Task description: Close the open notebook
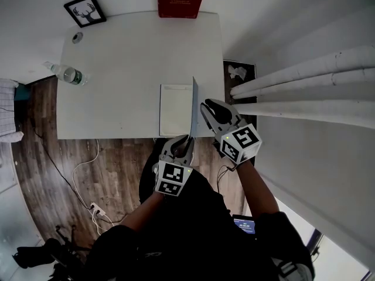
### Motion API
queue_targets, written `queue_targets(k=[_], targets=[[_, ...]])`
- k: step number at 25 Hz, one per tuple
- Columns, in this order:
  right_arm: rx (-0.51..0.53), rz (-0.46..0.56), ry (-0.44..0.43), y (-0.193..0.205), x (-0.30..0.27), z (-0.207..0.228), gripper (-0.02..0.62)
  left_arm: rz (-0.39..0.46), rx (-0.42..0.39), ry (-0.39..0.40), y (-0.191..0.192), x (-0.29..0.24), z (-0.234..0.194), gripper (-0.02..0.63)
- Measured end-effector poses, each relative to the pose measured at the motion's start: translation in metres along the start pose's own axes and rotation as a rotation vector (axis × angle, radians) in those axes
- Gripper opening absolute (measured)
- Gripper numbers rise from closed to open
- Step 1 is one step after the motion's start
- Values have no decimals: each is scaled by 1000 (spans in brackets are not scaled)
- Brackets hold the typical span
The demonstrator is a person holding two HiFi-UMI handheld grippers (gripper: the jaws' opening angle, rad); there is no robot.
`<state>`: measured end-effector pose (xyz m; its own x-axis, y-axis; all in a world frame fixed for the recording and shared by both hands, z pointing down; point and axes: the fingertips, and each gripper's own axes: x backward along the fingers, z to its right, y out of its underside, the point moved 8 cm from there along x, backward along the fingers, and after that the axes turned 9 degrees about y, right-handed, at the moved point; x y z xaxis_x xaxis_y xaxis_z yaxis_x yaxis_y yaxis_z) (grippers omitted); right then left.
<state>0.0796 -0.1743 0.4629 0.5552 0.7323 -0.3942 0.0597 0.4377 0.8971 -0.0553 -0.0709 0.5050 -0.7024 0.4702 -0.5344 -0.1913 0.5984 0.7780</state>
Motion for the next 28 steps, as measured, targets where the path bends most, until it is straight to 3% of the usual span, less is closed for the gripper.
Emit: queue_targets(k=[2, 9, 28], targets=[[24, -6, -8, 14, 17, -7, 38, 13, 26, -13, 2, 1, -2, 40], [39, -127, -16, 65, 37, -34, 23, 26, 101, -65, 17, 10, -20, 38], [82, -175, -82, 82, 36, -69, 21, 51, 243, -131, 41, 14, -45, 38]])
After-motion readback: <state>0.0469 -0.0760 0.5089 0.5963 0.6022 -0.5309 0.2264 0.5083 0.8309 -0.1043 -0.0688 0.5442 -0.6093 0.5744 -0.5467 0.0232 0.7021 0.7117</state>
